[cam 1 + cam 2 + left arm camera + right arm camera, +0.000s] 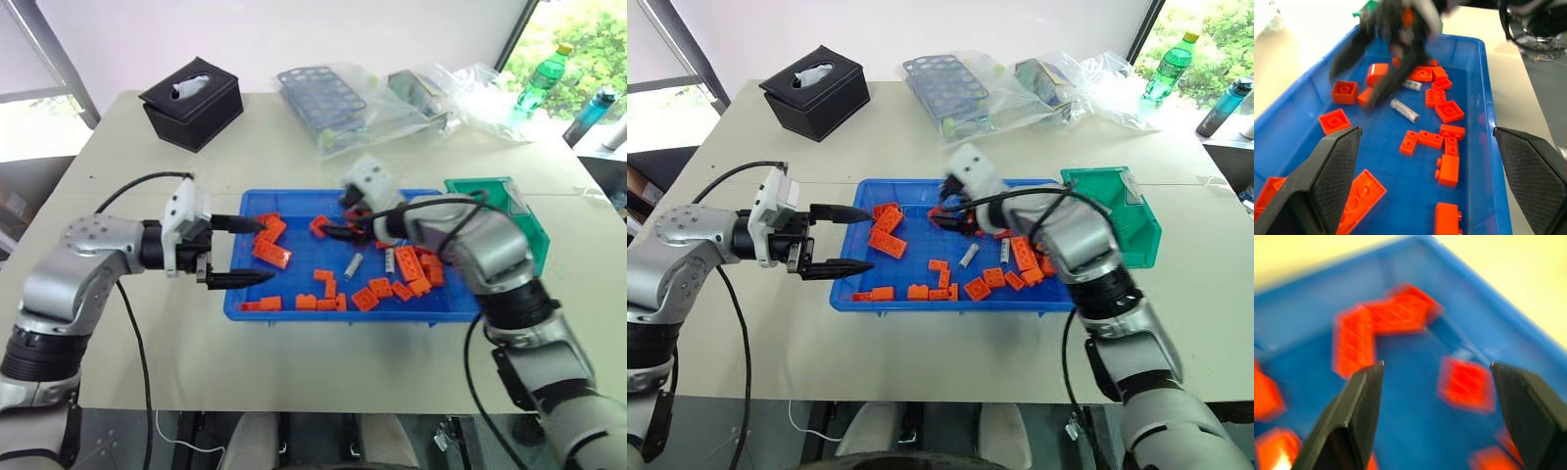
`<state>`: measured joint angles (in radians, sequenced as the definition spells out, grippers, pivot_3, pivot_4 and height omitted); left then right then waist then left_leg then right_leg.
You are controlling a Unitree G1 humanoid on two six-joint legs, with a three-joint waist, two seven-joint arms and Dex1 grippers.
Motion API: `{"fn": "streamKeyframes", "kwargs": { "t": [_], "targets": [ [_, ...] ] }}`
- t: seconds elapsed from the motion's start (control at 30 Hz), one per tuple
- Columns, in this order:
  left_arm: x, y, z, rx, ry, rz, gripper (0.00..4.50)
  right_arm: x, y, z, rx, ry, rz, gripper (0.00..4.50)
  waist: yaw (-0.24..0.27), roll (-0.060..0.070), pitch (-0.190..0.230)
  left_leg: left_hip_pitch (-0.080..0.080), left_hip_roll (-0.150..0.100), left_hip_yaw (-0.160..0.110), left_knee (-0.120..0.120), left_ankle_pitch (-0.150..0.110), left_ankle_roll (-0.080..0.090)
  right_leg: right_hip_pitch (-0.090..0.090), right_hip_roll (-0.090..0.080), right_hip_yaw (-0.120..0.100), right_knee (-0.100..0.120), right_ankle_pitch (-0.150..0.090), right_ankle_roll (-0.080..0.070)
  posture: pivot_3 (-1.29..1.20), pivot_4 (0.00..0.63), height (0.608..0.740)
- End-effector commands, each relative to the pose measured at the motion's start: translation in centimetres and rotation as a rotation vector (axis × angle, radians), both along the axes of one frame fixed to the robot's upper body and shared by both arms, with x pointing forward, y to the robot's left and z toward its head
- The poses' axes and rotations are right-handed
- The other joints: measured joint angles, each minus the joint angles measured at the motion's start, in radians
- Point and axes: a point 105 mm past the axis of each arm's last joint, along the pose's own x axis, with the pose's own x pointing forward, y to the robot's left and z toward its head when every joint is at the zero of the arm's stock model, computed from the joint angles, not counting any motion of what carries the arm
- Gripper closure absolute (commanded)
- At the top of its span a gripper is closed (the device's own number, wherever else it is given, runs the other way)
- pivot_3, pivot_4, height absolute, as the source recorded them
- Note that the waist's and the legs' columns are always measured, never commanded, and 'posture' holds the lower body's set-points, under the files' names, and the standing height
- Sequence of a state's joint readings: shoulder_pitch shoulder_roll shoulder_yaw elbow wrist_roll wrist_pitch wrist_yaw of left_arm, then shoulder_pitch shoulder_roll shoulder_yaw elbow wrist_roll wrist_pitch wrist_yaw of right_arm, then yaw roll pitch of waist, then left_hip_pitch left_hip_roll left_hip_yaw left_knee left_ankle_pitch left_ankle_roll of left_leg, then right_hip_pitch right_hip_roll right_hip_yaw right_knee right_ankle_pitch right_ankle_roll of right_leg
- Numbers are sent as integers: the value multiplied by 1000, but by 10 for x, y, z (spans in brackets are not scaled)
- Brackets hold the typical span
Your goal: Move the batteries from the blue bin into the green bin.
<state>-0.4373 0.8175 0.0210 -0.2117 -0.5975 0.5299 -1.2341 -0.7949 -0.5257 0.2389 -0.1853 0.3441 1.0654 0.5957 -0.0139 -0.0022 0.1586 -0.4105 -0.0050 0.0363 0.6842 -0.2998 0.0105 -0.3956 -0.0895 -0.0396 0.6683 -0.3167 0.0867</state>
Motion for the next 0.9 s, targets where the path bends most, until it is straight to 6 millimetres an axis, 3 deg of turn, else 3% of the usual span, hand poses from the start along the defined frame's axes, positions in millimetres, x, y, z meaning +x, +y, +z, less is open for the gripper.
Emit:
{"fn": "streamKeyframes", "kwargs": {
  "t": [0.03,0.27,0.67,0.9],
  "targets": [
    [-4,0,11,0,-65,-5,0,-20,-16,15,110,85,-51,881,0,0,0,0,0,0,0,0,0,0,0,0,0,0,0,0,150,716],
    [-6,-1,9,3,-57,-10,0,-47,-33,-9,220,278,-183,881,0,0,0,0,1,0,0,0,0,0,0,0,0,0,0,0,150,716],
    [-2,-9,11,3,-63,-41,0,-42,-37,-48,249,386,-355,881,0,0,0,0,0,0,0,0,0,0,0,0,0,0,0,0,150,716],
    [-5,-9,10,0,-61,-43,0,-48,-19,-57,214,421,-298,881,-1,0,0,0,0,0,0,0,0,0,1,0,0,0,0,0,150,716]
  ]
}}
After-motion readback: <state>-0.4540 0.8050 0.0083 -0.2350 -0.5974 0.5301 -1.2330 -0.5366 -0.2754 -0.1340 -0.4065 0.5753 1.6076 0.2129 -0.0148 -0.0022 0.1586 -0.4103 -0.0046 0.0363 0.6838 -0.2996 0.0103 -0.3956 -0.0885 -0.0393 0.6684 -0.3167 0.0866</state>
